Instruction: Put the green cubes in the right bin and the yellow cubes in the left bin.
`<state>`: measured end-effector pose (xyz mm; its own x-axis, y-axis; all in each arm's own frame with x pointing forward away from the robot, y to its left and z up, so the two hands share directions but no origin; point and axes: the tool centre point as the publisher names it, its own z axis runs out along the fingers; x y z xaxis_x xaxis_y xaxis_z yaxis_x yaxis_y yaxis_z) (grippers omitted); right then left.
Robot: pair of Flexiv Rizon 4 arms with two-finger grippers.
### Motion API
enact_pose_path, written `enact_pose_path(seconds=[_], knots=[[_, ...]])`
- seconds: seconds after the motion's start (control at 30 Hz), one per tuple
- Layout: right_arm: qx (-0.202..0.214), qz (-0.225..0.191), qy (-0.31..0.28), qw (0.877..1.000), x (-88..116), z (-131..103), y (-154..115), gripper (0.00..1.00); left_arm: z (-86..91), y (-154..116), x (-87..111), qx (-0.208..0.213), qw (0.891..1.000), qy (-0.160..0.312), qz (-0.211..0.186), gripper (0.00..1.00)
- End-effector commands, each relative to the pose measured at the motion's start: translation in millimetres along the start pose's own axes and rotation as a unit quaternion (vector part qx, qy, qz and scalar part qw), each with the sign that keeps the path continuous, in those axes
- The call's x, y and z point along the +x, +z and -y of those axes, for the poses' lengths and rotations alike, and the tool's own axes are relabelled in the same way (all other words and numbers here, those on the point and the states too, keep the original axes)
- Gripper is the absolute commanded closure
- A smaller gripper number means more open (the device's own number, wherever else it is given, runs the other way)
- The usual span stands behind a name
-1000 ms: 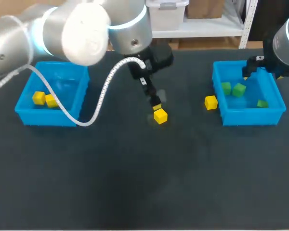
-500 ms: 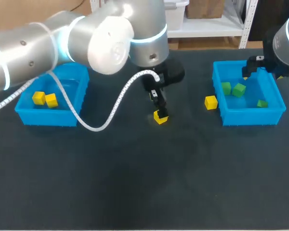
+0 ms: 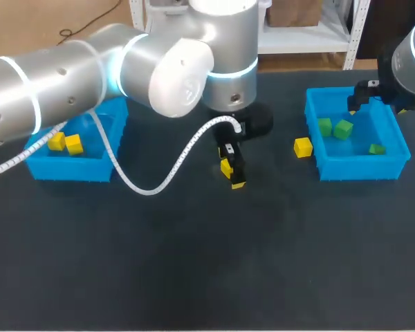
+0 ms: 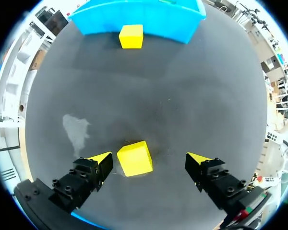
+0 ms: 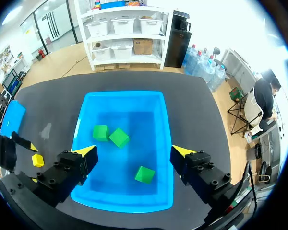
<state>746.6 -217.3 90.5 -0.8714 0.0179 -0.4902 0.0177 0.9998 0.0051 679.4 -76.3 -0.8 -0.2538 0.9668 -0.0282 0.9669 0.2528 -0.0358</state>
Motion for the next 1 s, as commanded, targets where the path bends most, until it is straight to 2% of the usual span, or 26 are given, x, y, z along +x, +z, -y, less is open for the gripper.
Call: enact_pose_path(seconds=[0.03, 0.07, 0.1, 0.13, 0.17, 0.37, 0.63, 0.7, 0.83, 0.93, 1.0], knots=[[0.001, 0.005, 0.001, 1.000, 3, 0, -1, 0.00, -7.0, 9, -4.2, 0.000, 1.000, -0.002, -0.011, 0.00], [0.001, 0.005, 0.001, 1.000, 3, 0, -1, 0.00, -8.3, 12, -3.5, -0.002, 1.000, -0.003, -0.014, 0.00], [0.001, 0.005, 0.001, 1.000, 3, 0, -1, 0.00, -10.4, 14, -2.9, -0.006, 1.000, -0.013, -0.012, 0.42], [0.001, 0.005, 0.001, 1.000, 3, 0, -1, 0.00, -13.1, 16, -2.7, -0.009, 1.000, -0.019, -0.012, 0.73], [0.001, 0.005, 0.001, 1.000, 3, 0, -1, 0.00, -14.7, 18, -2.2, -0.009, 1.000, -0.023, -0.015, 1.00], [0.001, 0.005, 0.001, 1.000, 3, 0, -1, 0.00, -20.5, 22, -1.5, -0.016, 0.999, -0.042, -0.003, 1.00], [0.001, 0.005, 0.001, 1.000, 3, 0, -1, 0.00, -37.7, 1, 2.7, -0.030, 0.996, -0.078, 0.040, 1.00], [0.001, 0.005, 0.001, 1.000, 3, 0, -1, 0.00, -48.7, -12, 8.4, -0.038, 0.994, -0.091, 0.057, 1.00], [0.001, 0.005, 0.001, 1.000, 3, 0, -1, 0.00, -83.5, -42, 30.4, -0.070, 0.984, -0.135, 0.090, 1.00], [0.001, 0.005, 0.001, 1.000, 3, 0, -1, 0.00, -114.2, -65, 60.6, -0.088, 0.971, -0.193, 0.106, 1.00], [0.001, 0.005, 0.001, 1.000, 3, 0, -1, 0.00, -127.9, -73, 78.5, -0.097, 0.965, -0.220, 0.109, 1.00]])
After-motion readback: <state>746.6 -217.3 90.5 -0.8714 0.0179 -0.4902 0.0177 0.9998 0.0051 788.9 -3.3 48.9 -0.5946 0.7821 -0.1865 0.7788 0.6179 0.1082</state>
